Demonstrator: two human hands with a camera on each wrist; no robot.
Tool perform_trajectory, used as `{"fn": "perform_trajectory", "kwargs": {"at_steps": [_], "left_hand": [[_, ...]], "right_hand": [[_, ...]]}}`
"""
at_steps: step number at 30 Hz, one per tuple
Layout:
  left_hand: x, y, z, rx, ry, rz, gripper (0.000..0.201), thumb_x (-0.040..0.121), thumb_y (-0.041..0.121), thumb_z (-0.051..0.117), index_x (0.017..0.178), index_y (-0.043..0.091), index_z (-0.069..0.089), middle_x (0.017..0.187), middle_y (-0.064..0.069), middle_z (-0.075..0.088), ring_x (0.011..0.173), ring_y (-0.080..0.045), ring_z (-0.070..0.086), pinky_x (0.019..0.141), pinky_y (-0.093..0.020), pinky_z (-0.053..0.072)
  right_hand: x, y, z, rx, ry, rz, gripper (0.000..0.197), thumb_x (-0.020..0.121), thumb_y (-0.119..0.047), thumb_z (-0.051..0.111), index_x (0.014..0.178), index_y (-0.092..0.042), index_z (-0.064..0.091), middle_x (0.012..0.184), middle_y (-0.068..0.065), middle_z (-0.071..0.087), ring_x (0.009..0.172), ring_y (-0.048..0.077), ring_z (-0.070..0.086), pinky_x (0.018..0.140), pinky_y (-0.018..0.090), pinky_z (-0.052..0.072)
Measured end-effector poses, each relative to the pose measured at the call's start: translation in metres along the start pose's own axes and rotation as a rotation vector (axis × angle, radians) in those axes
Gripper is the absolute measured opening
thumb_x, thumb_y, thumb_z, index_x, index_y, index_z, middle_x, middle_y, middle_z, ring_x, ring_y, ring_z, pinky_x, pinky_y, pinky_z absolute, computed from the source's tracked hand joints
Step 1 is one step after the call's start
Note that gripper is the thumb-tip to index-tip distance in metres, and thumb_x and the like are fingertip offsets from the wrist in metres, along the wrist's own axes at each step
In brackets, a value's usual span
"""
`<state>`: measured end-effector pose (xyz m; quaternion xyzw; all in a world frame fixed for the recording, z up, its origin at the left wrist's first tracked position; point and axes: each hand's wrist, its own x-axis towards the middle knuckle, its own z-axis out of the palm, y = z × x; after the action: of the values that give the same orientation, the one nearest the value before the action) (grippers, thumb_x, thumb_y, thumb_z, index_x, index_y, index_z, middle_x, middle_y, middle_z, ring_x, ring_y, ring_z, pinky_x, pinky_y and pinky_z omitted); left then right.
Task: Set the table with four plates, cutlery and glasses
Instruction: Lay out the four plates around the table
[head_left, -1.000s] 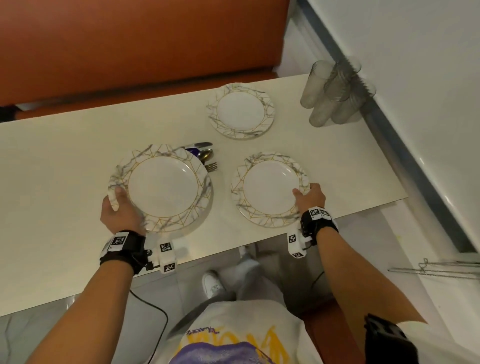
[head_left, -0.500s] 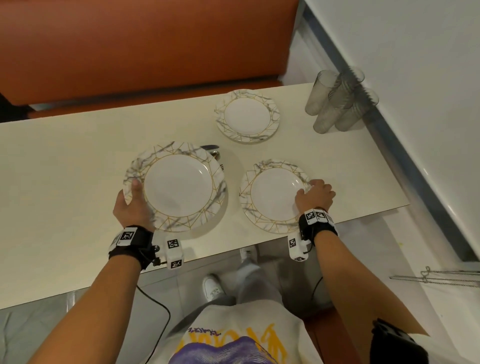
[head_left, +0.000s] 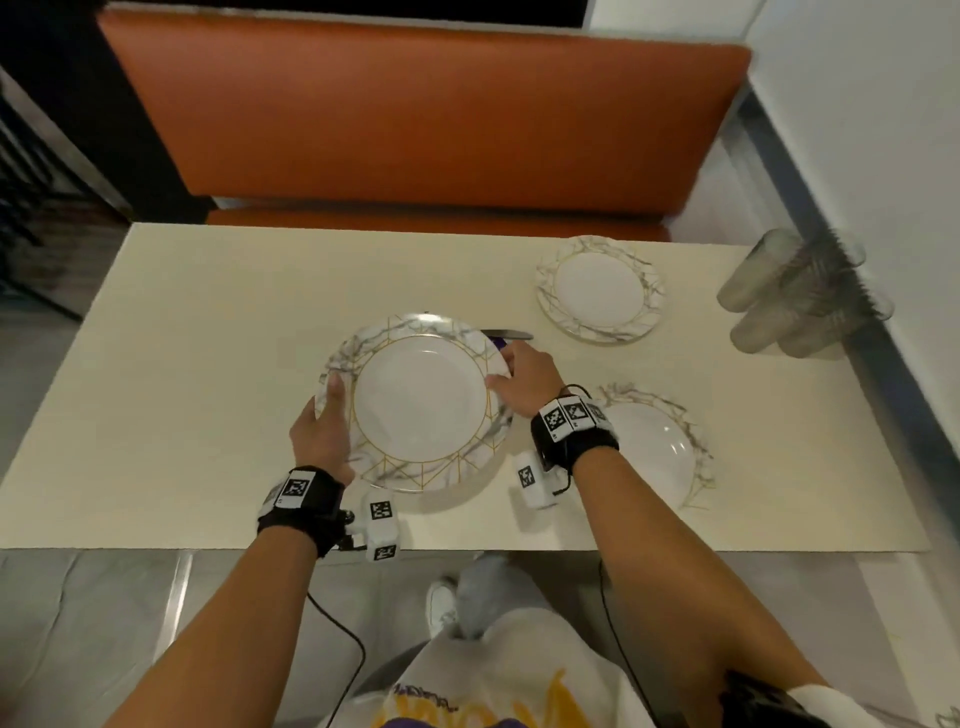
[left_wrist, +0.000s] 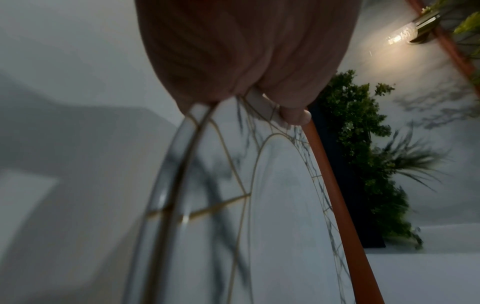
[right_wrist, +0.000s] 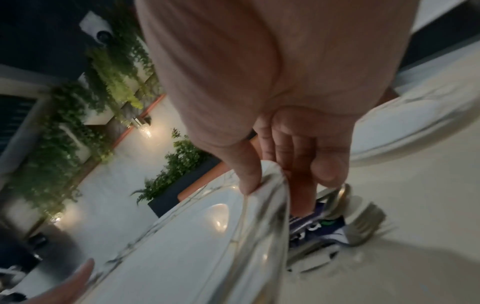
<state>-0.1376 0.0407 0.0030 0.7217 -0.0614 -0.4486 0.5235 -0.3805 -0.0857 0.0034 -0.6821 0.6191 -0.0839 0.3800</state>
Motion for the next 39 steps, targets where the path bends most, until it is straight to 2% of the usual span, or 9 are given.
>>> {"fn": "perform_trajectory", "kwargs": {"at_steps": [4,8,11,14,18,22,28,32,39], "left_hand": [[0.008,0.023,-0.017,0.011,0.081,0.025,0.062,0.101,0.063,0.049,0.143,0.019,0.059,0.115,0.001,0.06,0.101,-0.026,0.061,0.082,-0.036,0.054],[0.025,0.045,-0.034,0.003,0.214,0.065,0.048,0.105,0.055,0.049,0.128,0.017,0.067,0.106,0.001,0.07,0.111,-0.027,0.067,0.082,-0.029,0.053],[0.04,0.057,-0.041,0.013,0.318,0.103,0.046,0.106,0.05,0.049,0.127,0.014,0.068,0.108,-0.004,0.069,0.1,-0.024,0.065,0.077,-0.027,0.05],[0.053,0.06,-0.051,0.023,0.409,0.125,0.054,0.104,0.055,0.05,0.123,0.008,0.071,0.102,-0.008,0.069,0.087,-0.022,0.063,0.073,-0.028,0.05],[0.066,0.055,-0.064,0.049,0.496,0.138,0.049,0.104,0.053,0.052,0.102,0.008,0.071,0.075,-0.002,0.057,0.068,-0.018,0.053,0.059,-0.024,0.043],[0.074,0.049,-0.072,0.04,0.531,0.124,0.052,0.099,0.06,0.053,0.096,0.011,0.07,0.077,-0.004,0.057,0.069,-0.02,0.051,0.062,-0.03,0.044],[0.08,0.049,-0.076,0.037,0.554,0.12,0.052,0.1,0.058,0.054,0.084,0.009,0.064,0.072,-0.006,0.049,0.065,-0.02,0.045,0.063,-0.031,0.041],[0.086,0.052,-0.076,-0.004,0.554,0.126,0.052,0.1,0.055,0.055,0.097,0.005,0.07,0.072,0.0,0.054,0.067,-0.017,0.049,0.071,-0.03,0.044],[0.089,0.055,-0.075,0.019,0.504,0.173,0.049,0.103,0.052,0.052,0.099,0.007,0.07,0.084,-0.005,0.06,0.072,-0.017,0.053,0.067,-0.025,0.046]], "right_hand": [[0.039,-0.031,0.004,0.053,-0.003,0.021,0.042,0.091,-0.025,0.064,0.129,-0.012,0.052,0.112,0.007,0.065,0.094,0.025,0.064,0.085,0.036,0.052],[0.094,-0.052,0.001,0.185,-0.041,0.029,0.043,0.099,-0.021,0.055,0.14,-0.019,0.043,0.13,0.005,0.058,0.089,0.018,0.06,0.065,0.026,0.044],[0.138,-0.067,0.004,0.269,0.013,0.068,0.041,0.101,-0.017,0.049,0.141,-0.019,0.042,0.136,0.01,0.056,0.095,0.021,0.061,0.067,0.026,0.045],[0.177,-0.078,0.013,0.343,0.056,0.16,0.039,0.101,-0.013,0.047,0.14,-0.018,0.044,0.13,0.009,0.06,0.076,0.01,0.056,0.056,0.023,0.04],[0.218,-0.089,0.031,0.403,0.05,0.277,0.039,0.099,-0.006,0.046,0.137,-0.015,0.046,0.13,0.012,0.061,0.089,0.022,0.058,0.068,0.029,0.044],[0.239,-0.094,0.051,0.394,0.001,0.311,0.042,0.099,-0.008,0.044,0.14,-0.015,0.044,0.135,0.012,0.058,0.103,0.029,0.059,0.079,0.032,0.044],[0.252,-0.099,0.07,0.364,0.036,0.354,0.043,0.097,-0.006,0.047,0.14,-0.011,0.047,0.136,0.014,0.057,0.106,0.031,0.059,0.077,0.029,0.043],[0.255,-0.102,0.072,0.255,0.016,0.362,0.047,0.094,-0.003,0.054,0.14,-0.004,0.048,0.141,0.018,0.053,0.122,0.035,0.058,0.078,0.028,0.041],[0.255,-0.105,0.069,0.163,-0.01,0.292,0.046,0.093,-0.008,0.06,0.138,-0.001,0.053,0.139,0.018,0.058,0.119,0.034,0.062,0.088,0.031,0.054]]}}
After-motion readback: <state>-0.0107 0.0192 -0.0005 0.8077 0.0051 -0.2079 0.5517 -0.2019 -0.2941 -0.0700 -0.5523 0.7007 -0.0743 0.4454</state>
